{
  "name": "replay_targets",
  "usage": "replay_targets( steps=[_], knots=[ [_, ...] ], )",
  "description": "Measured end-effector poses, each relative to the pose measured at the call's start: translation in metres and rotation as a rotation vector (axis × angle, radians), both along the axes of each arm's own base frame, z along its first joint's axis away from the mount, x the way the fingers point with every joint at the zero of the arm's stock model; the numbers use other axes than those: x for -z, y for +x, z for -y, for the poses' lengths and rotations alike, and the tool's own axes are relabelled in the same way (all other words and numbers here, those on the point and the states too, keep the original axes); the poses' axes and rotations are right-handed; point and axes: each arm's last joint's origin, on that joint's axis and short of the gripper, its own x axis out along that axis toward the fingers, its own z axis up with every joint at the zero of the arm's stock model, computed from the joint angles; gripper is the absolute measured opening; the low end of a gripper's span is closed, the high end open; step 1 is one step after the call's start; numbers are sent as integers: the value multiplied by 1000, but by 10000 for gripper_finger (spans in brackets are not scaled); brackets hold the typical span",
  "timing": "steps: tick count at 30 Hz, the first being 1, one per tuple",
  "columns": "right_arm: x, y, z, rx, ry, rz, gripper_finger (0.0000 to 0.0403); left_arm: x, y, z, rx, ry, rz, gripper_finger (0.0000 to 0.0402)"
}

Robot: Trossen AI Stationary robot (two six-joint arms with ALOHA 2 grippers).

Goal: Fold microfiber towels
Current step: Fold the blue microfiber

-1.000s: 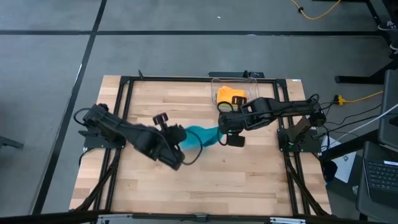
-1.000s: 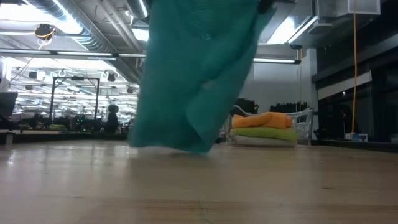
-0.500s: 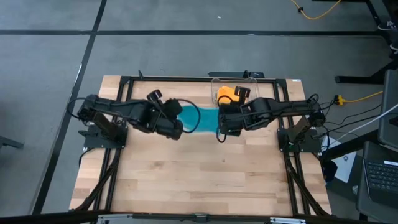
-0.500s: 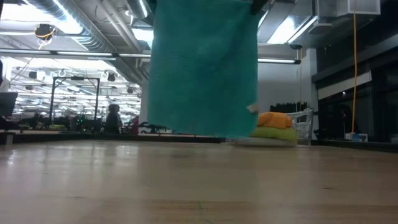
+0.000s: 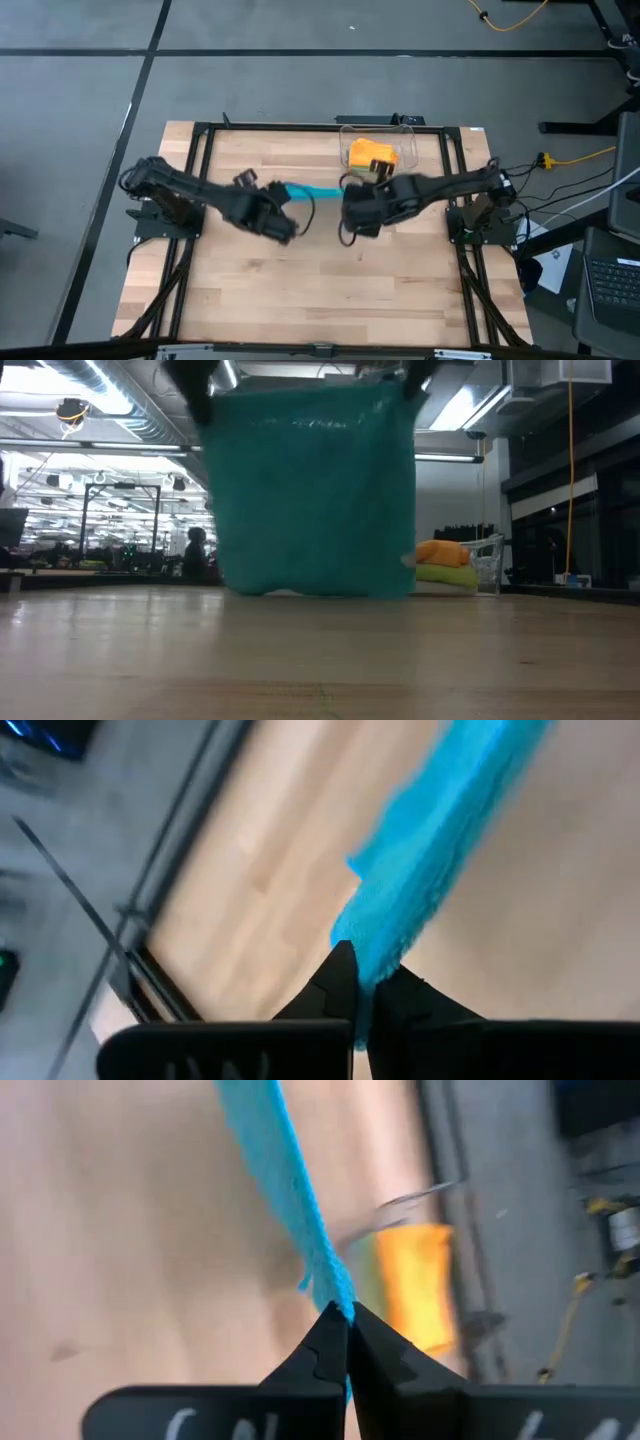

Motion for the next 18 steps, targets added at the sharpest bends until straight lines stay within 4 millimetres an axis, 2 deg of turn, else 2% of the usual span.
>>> replay_targets(
  steps=[7,13,18],
  knots=[
    [74,13,-48,7,221,-117,4,53,-17,52,-3,-173,-21,0],
    [132,23,-107,-143,456,-32,4,86,-18,107,128,-368,212,0],
    [171,21,-138,-183,562,-11,4,113,-21,138,169,-477,299,0]
  ],
)
